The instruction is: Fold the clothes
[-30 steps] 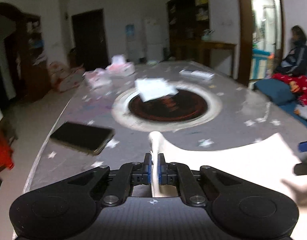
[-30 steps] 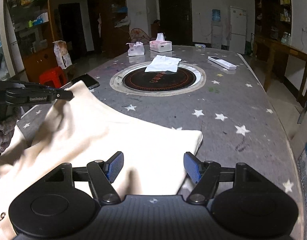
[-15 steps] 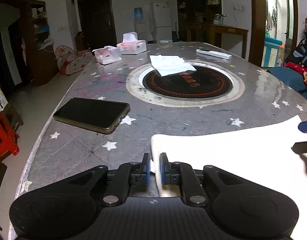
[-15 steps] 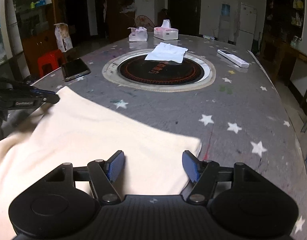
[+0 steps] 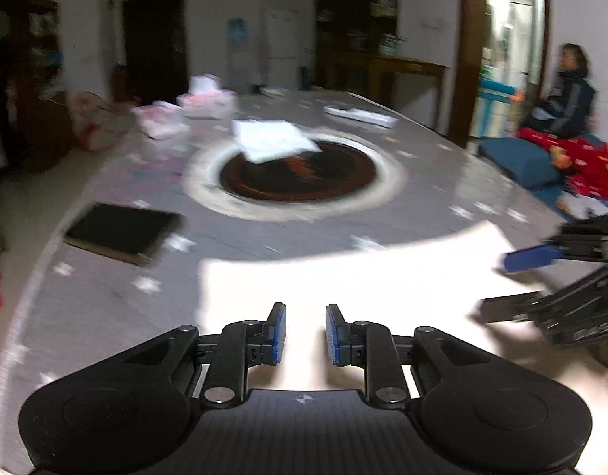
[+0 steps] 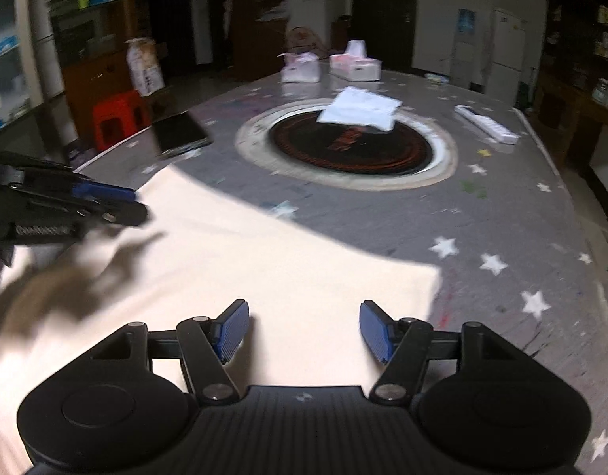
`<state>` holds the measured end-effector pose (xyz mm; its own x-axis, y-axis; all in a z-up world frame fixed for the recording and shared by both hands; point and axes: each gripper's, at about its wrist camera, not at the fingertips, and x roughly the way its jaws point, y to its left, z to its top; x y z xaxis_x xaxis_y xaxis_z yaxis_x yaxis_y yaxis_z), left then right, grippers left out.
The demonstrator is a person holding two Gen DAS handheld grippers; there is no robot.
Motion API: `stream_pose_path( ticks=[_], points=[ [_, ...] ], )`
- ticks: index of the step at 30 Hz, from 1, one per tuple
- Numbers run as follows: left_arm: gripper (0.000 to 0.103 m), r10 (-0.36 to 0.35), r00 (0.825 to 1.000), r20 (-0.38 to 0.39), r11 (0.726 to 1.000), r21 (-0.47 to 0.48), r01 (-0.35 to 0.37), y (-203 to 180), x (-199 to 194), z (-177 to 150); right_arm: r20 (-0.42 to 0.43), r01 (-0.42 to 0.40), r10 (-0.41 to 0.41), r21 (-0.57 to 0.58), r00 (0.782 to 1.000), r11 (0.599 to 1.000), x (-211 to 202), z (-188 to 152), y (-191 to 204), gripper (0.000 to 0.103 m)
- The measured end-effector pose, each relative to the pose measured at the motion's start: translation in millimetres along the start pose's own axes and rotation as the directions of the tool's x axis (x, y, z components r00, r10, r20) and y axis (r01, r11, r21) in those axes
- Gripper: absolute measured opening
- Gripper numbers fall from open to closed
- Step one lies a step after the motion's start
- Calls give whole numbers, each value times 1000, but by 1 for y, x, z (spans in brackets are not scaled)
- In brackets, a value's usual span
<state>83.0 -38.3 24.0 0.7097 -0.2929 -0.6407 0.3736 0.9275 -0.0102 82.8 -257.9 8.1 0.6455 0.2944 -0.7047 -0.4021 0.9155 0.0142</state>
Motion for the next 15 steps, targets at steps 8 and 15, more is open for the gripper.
stream_pose_path(
  ticks=[8, 15],
  points=[
    [25, 44, 999, 1, 999, 11, -44, -7, -6, -15, 3, -33, 34, -76, 999, 997, -40, -28, 27, 64],
    [25, 17, 998, 53, 1000, -13, -17, -13, -48, -40, -10, -148, 149, -171, 989, 974, -90, -79, 69, 64]
  ],
)
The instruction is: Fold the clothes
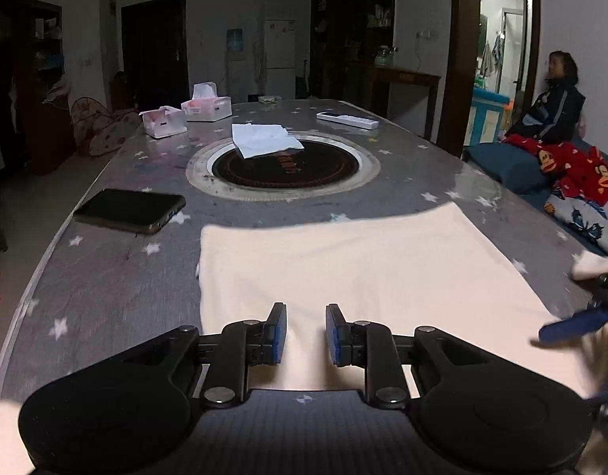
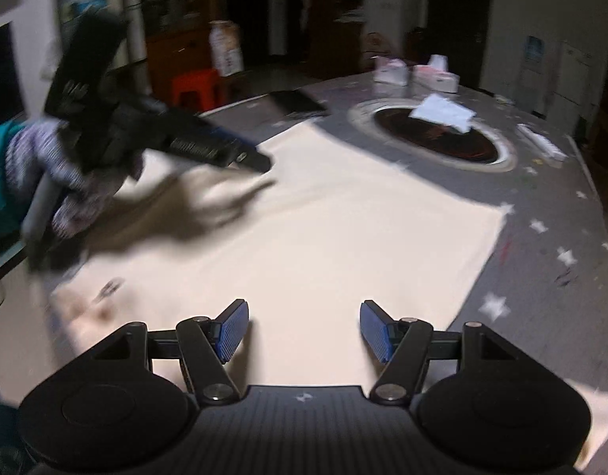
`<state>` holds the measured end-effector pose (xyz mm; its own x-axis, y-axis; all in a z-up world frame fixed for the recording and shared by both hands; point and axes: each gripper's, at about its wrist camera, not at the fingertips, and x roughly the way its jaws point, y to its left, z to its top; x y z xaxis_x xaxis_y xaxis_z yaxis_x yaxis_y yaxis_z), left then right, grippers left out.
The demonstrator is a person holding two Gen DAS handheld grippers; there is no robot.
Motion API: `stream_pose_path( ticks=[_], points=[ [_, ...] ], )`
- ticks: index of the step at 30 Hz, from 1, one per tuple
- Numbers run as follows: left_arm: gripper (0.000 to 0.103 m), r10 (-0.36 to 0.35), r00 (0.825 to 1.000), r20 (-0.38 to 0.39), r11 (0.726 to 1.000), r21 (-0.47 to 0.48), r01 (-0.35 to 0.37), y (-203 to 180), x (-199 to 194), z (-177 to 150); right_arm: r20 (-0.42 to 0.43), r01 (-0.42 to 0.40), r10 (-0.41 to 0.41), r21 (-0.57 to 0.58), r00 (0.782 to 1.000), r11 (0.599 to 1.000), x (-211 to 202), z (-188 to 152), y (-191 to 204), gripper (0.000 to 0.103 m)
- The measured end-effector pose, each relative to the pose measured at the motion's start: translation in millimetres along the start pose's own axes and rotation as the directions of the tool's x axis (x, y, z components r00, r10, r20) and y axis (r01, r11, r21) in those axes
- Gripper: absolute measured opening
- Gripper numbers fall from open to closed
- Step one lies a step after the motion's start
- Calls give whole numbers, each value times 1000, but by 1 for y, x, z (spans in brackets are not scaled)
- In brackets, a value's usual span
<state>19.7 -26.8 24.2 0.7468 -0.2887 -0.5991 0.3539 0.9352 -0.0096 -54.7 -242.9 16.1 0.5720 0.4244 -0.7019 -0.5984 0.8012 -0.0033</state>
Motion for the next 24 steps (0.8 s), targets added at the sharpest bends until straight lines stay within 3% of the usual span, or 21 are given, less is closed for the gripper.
stream_pose_path(
  ticks=[5, 17, 21, 24],
  points=[
    [24, 54, 998, -39, 998, -38, -56, 8, -11, -27, 3, -10, 10, -29, 1000, 1000, -9, -19, 16, 64],
    [27, 78, 997, 15, 983, -170, -74, 38, -45, -47, 18, -6, 6, 13, 1000, 1000, -12, -26, 15, 65],
    [30, 168, 985, 30, 959, -235, -156, 63, -61, -54, 16, -4, 4, 12, 1000, 1000, -11, -25, 15, 66],
    [32, 284, 958, 27, 928, -258, -268, 82, -71, -59, 14, -5, 5, 12, 1000, 1000, -10, -25, 14, 66]
  ],
)
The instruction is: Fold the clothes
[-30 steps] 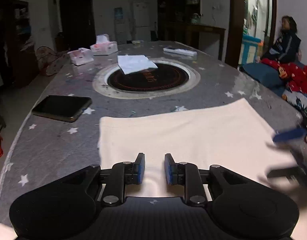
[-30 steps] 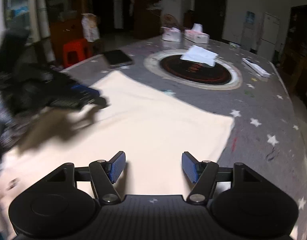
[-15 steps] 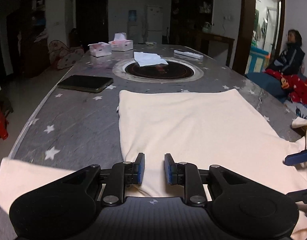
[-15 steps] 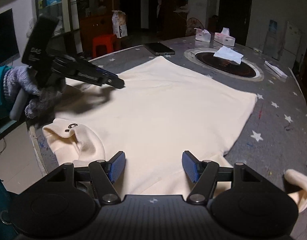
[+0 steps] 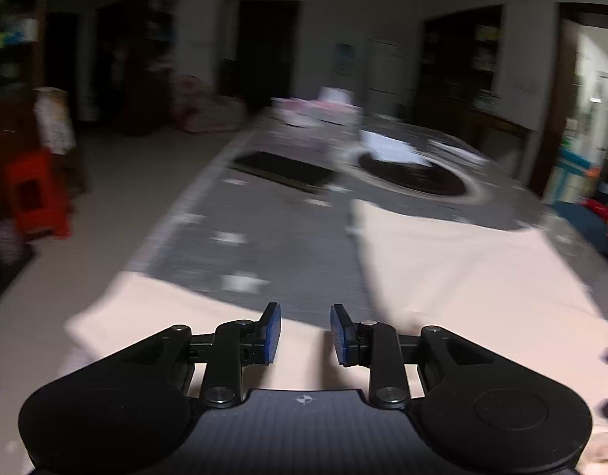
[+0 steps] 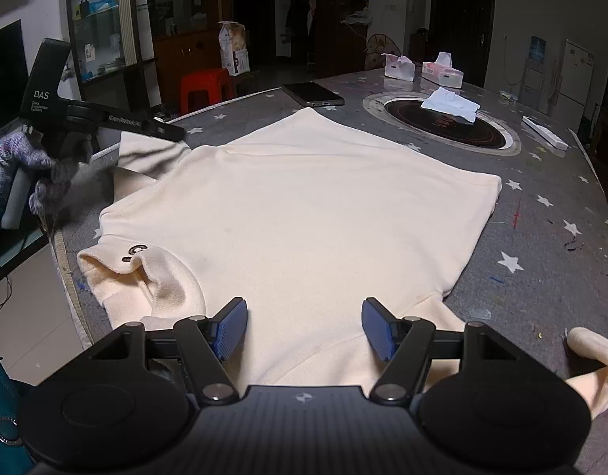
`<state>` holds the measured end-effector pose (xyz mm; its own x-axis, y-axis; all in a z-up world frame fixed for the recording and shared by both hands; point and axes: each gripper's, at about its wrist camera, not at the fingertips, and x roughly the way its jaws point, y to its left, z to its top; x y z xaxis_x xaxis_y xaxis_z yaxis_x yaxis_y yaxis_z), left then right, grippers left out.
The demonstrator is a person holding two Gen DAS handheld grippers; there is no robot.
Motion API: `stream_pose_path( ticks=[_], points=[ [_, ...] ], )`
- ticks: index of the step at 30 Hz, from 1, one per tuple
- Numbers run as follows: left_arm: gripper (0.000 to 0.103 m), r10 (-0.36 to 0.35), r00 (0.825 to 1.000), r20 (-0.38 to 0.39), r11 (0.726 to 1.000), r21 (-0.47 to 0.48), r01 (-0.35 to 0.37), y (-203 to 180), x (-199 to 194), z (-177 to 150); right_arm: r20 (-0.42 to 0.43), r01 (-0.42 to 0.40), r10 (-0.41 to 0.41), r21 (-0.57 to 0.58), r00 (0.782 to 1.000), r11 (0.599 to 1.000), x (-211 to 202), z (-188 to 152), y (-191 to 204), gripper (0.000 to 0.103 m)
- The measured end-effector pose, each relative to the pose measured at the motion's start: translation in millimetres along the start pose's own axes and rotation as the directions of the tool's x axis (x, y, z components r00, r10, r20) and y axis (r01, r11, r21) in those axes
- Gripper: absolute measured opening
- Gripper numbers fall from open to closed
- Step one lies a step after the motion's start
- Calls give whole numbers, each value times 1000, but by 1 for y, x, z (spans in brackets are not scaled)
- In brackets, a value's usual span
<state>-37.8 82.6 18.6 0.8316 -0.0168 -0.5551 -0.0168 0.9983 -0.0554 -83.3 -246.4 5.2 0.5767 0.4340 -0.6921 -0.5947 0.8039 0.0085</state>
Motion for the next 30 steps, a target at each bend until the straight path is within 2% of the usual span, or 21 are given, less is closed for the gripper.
stream_pose_path(
  ticks=[2, 4, 5, 7, 8, 12, 16, 22, 25, 27, 29, 30],
  points=[
    [37, 95, 995, -5, 995, -2, -95, 14, 1, 0, -1, 0, 0, -1, 1000, 1000, 0, 0, 0, 68],
    [37, 183, 983, -33, 983, -5, -183, 28, 8, -2, -1, -1, 1, 0, 1000, 1000, 1, 0, 1, 68],
    [37, 202, 978, -45, 979, -8, -202, 35, 11, -3, -2, 0, 0, 0, 1000, 1000, 1, 0, 1, 69],
    [38, 196, 980, -36, 980, -6, -197, 43, 13, -8, -3, 0, 0, -1, 1000, 1000, 1, 0, 1, 69],
    [38, 209, 977, -32, 978, 20, -208, 43, 12, -9, -4, 1, -1, -1, 1000, 1000, 0, 0, 1, 69],
    [32, 316, 949, -16, 941, 134, -311, 42, 11, -13, -10, 3, -3, -6, 1000, 1000, 0, 0, 2, 69],
    [25, 405, 913, -47, 906, 150, -395, 62, 4, -20, -8, 0, 0, -7, 1000, 1000, 0, -1, 1, 69],
    [25, 398, 915, -59, 914, 116, -390, 70, -12, -15, 0, -2, 2, -4, 1000, 1000, -3, 1, 0, 69],
    [25, 328, 944, -33, 944, 49, -326, 58, -24, -3, 28, -3, 3, 12, 1000, 1000, -8, 3, 1, 69],
    [25, 246, 969, -8, 969, 27, -246, 40, -32, 5, 37, -3, 2, 15, 999, 1000, -10, 4, 2, 69],
    [25, 108, 994, 14, 994, 30, -108, 14, -38, 12, 26, 0, 0, 3, 1000, 1000, -6, 4, 5, 69],
    [25, 27, 1000, 16, 999, 39, -27, 0, -39, 14, 20, 1, -1, -3, 1000, 1000, -3, 4, 6, 69]
  ],
)
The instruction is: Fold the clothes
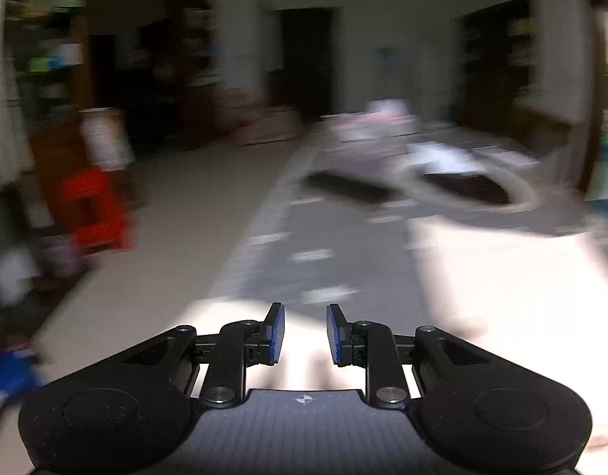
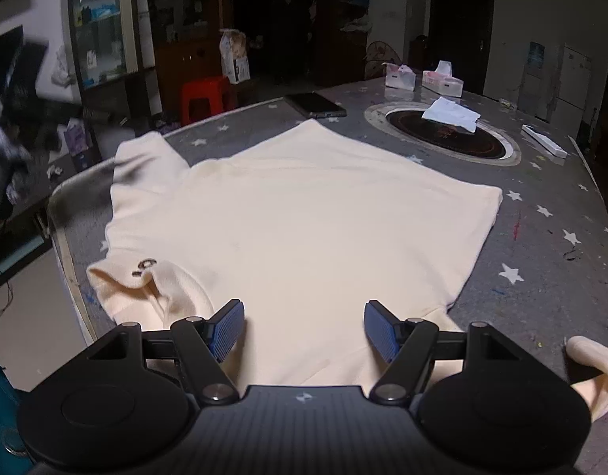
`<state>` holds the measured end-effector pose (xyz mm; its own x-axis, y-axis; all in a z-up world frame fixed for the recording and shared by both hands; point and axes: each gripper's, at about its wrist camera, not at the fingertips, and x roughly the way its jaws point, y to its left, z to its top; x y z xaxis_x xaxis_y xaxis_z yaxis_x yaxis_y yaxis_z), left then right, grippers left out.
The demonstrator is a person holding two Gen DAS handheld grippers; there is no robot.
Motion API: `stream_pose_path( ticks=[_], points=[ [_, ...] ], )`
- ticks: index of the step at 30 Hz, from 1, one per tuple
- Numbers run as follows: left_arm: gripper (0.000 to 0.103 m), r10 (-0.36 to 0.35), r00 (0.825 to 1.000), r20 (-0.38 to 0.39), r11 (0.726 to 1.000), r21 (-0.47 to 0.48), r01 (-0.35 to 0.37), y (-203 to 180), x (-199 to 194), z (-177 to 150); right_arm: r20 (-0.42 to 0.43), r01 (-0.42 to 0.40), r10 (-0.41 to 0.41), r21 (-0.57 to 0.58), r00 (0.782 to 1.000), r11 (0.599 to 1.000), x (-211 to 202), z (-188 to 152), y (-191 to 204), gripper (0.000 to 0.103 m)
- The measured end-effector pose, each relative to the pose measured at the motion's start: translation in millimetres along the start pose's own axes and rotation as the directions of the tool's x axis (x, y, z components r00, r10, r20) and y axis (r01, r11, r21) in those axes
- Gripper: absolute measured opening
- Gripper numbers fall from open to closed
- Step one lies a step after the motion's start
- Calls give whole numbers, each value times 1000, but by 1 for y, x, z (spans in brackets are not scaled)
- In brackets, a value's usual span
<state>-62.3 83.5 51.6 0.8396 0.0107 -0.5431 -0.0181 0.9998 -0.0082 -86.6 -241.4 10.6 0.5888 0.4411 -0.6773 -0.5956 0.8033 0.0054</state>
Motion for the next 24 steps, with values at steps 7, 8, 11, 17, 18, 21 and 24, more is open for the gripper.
stream_pose_path(
  ticks=[7, 8, 11, 17, 18, 21, 24],
  points=[
    [27, -266, 961, -77, 961, 60, 271, -71, 27, -8, -13, -14, 14, -3, 1000, 1000, -1, -7, 5, 69],
    [27, -260, 961, -92, 962, 64, 266, -73, 32, -11, -11, -13, 14, 2, 1000, 1000, -3, -9, 4, 69],
    [25, -232, 964, -127, 969, 56, 241, -70, 44, -19, -7, -11, 11, 22, 1000, 1000, -12, -14, 0, 69],
    [26, -213, 968, -131, 972, 78, 224, -71, 44, -21, 47, 58, -65, 141, 997, 988, -38, -19, -32, 69],
    [26, -210, 969, -132, 972, 80, 222, -73, 46, -20, 44, 85, -94, 177, 995, 981, -38, -20, -44, 69],
    [27, -207, 969, -133, 972, 82, 219, -77, 51, -20, 23, 154, -166, 273, 986, 950, -35, -26, -76, 69],
    [27, -211, 969, -132, 972, 77, 222, -77, 48, -22, -5, 228, -241, 334, 971, 914, -39, -34, -95, 69]
  ],
)
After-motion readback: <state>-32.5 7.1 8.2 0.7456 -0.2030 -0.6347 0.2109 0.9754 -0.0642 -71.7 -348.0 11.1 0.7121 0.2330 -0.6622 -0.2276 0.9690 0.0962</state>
